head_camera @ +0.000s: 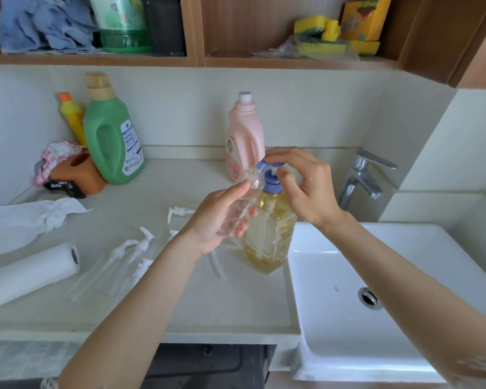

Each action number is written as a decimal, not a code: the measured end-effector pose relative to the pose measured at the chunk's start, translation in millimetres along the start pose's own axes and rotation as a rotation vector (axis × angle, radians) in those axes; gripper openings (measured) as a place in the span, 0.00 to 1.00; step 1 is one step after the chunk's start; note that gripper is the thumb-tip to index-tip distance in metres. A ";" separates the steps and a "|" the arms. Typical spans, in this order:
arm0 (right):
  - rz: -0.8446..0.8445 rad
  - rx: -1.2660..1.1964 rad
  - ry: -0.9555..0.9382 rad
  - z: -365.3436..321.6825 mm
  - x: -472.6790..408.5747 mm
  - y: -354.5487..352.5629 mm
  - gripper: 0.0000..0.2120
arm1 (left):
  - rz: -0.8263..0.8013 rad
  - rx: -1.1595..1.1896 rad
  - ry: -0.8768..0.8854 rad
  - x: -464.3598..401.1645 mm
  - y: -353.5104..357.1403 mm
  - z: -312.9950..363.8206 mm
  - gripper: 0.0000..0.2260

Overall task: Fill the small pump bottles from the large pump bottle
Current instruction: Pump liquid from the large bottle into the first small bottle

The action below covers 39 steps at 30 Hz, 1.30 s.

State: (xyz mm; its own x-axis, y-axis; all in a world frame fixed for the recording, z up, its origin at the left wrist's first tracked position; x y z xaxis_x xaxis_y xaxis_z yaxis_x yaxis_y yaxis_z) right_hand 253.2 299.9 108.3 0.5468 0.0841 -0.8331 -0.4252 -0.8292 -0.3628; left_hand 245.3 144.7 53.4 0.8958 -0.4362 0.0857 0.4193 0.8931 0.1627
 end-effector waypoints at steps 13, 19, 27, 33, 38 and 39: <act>0.266 -0.057 0.057 10.1 4.1 13.2 0.16 | 0.141 0.030 0.258 6.4 -13.6 1.3 0.10; 0.307 -0.037 -0.017 18.3 16.1 19.6 0.16 | 0.184 0.031 0.212 1.9 -18.2 -8.2 0.15; 0.162 -0.022 0.005 7.1 4.0 9.2 0.16 | 0.142 0.139 0.049 6.1 -13.0 -5.6 0.10; 0.083 -0.062 0.008 2.6 -9.0 4.0 0.20 | -0.005 0.227 0.009 4.9 -4.1 -4.2 0.19; 0.190 -0.092 0.042 10.7 8.8 14.9 0.18 | -0.012 0.245 0.011 -0.4 -8.0 -13.5 0.22; 0.192 -0.088 0.049 12.3 12.9 17.8 0.17 | -0.007 0.241 0.001 -1.1 -8.5 -15.2 0.21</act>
State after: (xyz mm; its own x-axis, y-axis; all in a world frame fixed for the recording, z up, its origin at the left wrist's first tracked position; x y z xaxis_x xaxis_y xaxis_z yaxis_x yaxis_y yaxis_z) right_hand 243.8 293.0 86.0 0.4975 -0.1052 -0.8610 -0.4615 -0.8726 -0.1601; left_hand 243.0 139.3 37.0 0.8931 -0.4421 0.0831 0.3782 0.8380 0.3932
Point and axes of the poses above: each hand's wrist, its own x-axis away from the middle knuckle, its own y-axis out of the palm, z = x × y, the point moved 5 cm from there along -x, towards the middle knuckle, and after that the axes turned 1 degree about -x, right-handed, at the moved point
